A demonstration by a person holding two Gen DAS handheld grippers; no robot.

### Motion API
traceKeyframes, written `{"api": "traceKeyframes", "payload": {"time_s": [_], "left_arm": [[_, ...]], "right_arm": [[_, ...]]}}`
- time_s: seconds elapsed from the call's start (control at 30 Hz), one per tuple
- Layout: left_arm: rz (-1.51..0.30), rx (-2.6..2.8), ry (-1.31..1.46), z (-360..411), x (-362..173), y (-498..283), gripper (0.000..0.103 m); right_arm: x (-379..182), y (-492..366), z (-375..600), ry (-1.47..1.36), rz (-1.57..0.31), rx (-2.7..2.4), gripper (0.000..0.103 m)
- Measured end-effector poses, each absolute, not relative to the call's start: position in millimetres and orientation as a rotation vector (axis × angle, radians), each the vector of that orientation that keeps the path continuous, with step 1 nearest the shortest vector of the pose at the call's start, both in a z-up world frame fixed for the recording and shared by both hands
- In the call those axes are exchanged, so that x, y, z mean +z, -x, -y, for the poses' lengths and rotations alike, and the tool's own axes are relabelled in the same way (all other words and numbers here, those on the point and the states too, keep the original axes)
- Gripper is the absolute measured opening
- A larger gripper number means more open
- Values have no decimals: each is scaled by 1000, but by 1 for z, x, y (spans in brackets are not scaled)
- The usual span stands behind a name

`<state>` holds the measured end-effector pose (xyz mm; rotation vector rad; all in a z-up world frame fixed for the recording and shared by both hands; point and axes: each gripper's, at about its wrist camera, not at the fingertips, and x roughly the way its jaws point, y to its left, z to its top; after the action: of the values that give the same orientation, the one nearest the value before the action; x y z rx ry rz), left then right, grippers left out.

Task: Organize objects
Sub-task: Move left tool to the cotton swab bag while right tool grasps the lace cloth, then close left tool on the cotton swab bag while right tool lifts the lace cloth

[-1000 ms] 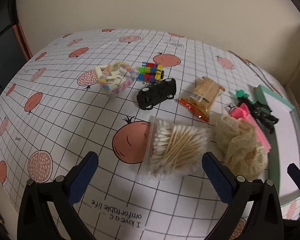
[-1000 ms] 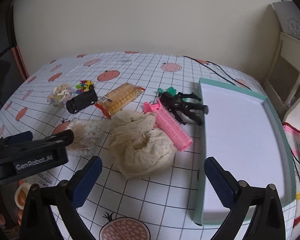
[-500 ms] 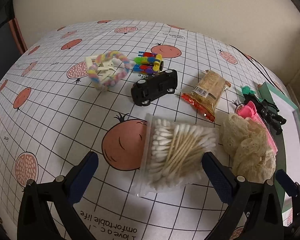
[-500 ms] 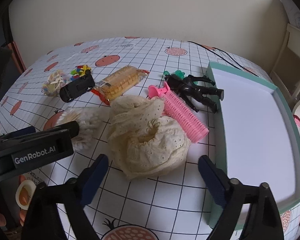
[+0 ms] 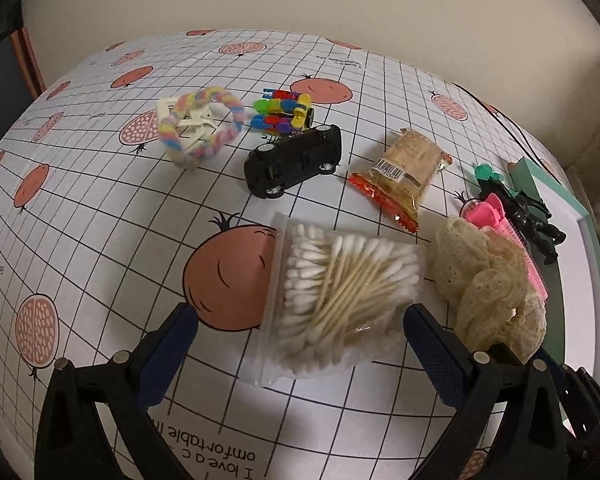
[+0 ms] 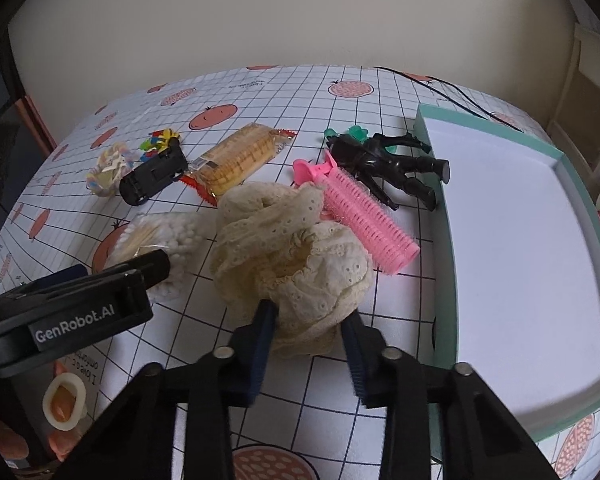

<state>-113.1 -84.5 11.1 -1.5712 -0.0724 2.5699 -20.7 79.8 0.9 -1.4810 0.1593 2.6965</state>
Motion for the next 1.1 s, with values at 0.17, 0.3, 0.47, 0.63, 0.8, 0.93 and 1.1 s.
{"api": "traceKeyframes", "payload": {"time_s": [0.17, 0.3, 0.47, 0.63, 0.8, 0.93, 1.1], "left_arm": [[96, 2565, 1570, 83, 7, 118, 103], [118, 2544, 1563, 82, 6, 121, 103], [152, 2524, 1569, 81, 3, 120, 103], [129, 2538, 1568, 77, 3, 121, 103], [103, 2561, 1559, 79, 4, 121, 91], [87, 2554, 1535, 76, 8, 122, 70], [76, 2550, 1528, 74, 9, 121, 61]], "right_arm": [[3, 21, -79, 1482, -164, 2706, 22], [4, 21, -77, 1478, -158, 2700, 17], [3, 21, -77, 1486, -165, 2705, 12], [4, 21, -76, 1479, -179, 2707, 9], [5, 21, -76, 1476, -186, 2719, 8], [6, 20, -76, 1470, -180, 2729, 8], [6, 19, -77, 1472, -182, 2721, 8]]}}
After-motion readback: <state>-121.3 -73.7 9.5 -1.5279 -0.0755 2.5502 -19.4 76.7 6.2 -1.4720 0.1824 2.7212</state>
